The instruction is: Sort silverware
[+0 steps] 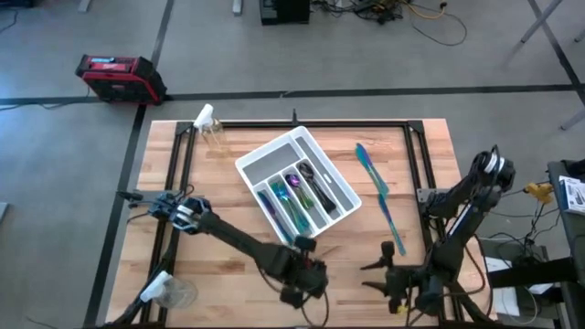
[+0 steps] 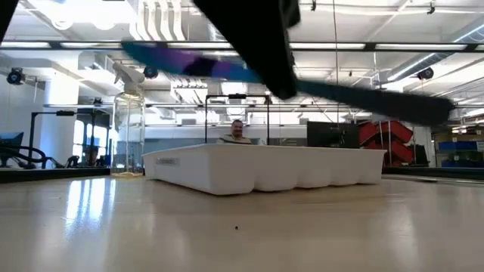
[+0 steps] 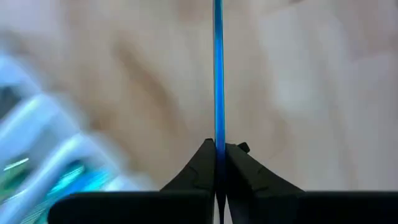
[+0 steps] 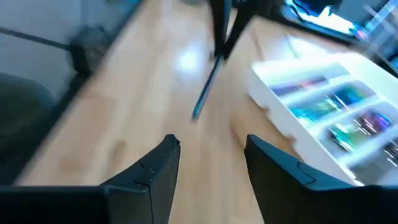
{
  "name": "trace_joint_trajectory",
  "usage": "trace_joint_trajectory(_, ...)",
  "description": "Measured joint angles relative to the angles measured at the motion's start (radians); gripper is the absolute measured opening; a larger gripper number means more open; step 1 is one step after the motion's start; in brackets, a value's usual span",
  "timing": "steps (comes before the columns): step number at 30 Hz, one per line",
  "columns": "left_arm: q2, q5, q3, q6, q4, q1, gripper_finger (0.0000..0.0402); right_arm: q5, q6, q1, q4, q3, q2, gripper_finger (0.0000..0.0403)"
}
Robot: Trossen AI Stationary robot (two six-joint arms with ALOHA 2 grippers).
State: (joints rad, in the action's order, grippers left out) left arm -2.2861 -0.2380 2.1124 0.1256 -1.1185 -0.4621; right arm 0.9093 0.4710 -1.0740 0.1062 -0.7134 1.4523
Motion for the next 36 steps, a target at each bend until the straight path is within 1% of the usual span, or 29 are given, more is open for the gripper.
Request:
trace_joint_trajectory(2,0.009,-0.03,0.052,-0.076,-0.129,0.02,0.0001,0.014,0.051,0.001,0.048,0.014,-0.031,0.0161)
trace_joint_trajectory(5,0.019,-0.038,0.102,-0.227,-0.308,0.056,0.0001,0.051,0.14,-0.002,0.081,0.043,-0.045,0.0158)
trace_joint_trajectory(7,0.028,-0.034,0.105,-0.311,-0.384,0.087,0.0001,0.056,0.19,-0.002,0.086,0.069,-0.044,0.0158)
trace_joint_trajectory(11,0.026,-0.021,0.081,-0.442,-0.459,0.154,0.0,0.059,0.303,-0.002,0.082,0.123,-0.027,0.0167)
trace_joint_trajectory(14,0.028,0.007,0.072,-0.491,-0.452,0.204,0.0,0.06,0.371,-0.001,0.076,0.162,-0.024,0.0173)
trace_joint_trajectory(16,0.028,0.054,0.07,-0.519,-0.454,0.231,0.0,0.06,0.417,0.0,0.078,0.187,-0.02,0.0176)
trace_joint_trajectory(18,0.028,0.077,0.067,-0.551,-0.452,0.253,0.0,0.06,0.452,0.001,0.078,0.206,-0.021,0.0176)
trace_joint_trajectory(23,0.03,0.093,0.021,-0.596,-0.452,0.273,0.0,0.062,0.512,0.001,0.077,0.231,-0.017,0.0175)
trace_joint_trajectory(29,0.03,0.084,-0.103,-0.653,-0.448,0.277,0.0,0.087,0.551,0.001,0.069,0.231,-0.013,0.0179)
trace_joint_trajectory(34,0.033,0.082,-0.217,-0.69,-0.3,0.277,0.0,0.087,0.572,0.001,0.067,0.231,-0.012,0.0179)
trace_joint_trajectory(36,0.032,0.059,-0.253,-0.717,-0.242,0.277,0.0,0.087,0.589,0.001,0.066,0.231,-0.012,0.0181)
